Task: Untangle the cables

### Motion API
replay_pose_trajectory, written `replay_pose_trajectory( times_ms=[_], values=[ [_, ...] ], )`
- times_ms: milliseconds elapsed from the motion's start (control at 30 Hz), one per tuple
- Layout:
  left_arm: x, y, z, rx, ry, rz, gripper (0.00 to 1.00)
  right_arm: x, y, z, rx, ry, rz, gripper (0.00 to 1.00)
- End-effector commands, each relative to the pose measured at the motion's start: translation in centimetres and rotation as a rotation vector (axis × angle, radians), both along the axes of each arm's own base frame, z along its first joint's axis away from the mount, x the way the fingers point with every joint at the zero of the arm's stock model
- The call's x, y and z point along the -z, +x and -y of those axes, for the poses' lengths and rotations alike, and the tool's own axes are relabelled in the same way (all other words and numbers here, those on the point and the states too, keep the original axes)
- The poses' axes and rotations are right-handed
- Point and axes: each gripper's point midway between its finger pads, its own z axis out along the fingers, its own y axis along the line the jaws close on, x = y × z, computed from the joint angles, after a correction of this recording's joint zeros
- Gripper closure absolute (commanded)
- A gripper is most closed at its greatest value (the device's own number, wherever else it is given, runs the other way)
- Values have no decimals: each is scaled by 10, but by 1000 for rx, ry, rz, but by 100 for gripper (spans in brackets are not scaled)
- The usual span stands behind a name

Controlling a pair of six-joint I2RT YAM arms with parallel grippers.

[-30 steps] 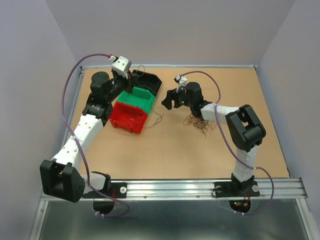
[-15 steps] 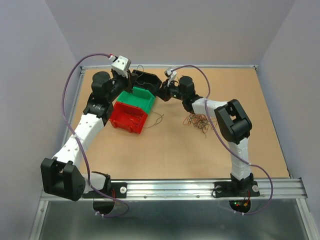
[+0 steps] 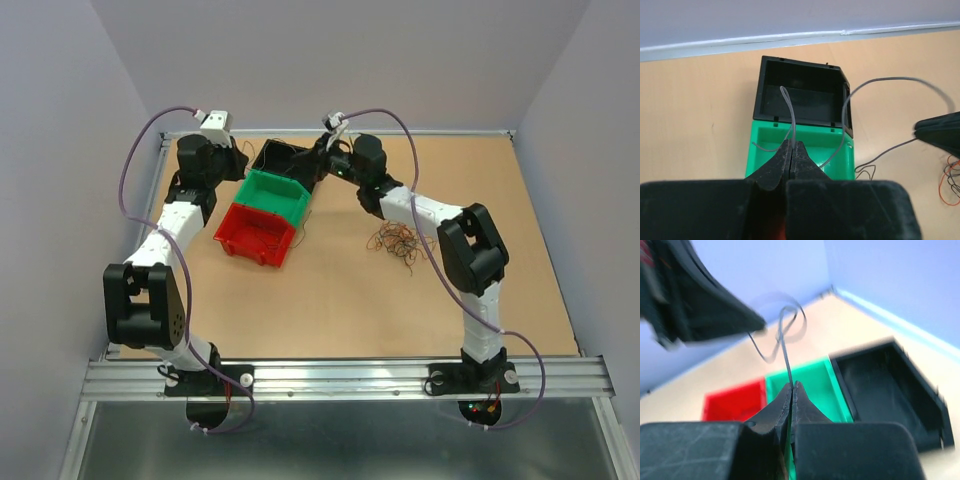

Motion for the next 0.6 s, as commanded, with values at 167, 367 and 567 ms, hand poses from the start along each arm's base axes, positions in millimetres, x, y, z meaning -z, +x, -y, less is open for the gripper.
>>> replay_pose_trajectory(
  times_ms=[167,367,567],
  values=[
    [-52,-4,9,60,-63,151,100,-126,12,-26,-52,211,166,99],
    [-47,-2,10,60,-64,141,100,-105,32,-34,-27,218,117,99],
    [-41,2,11,67,-58,132,100,-51,61,-37,65,165,61,99]
  ],
)
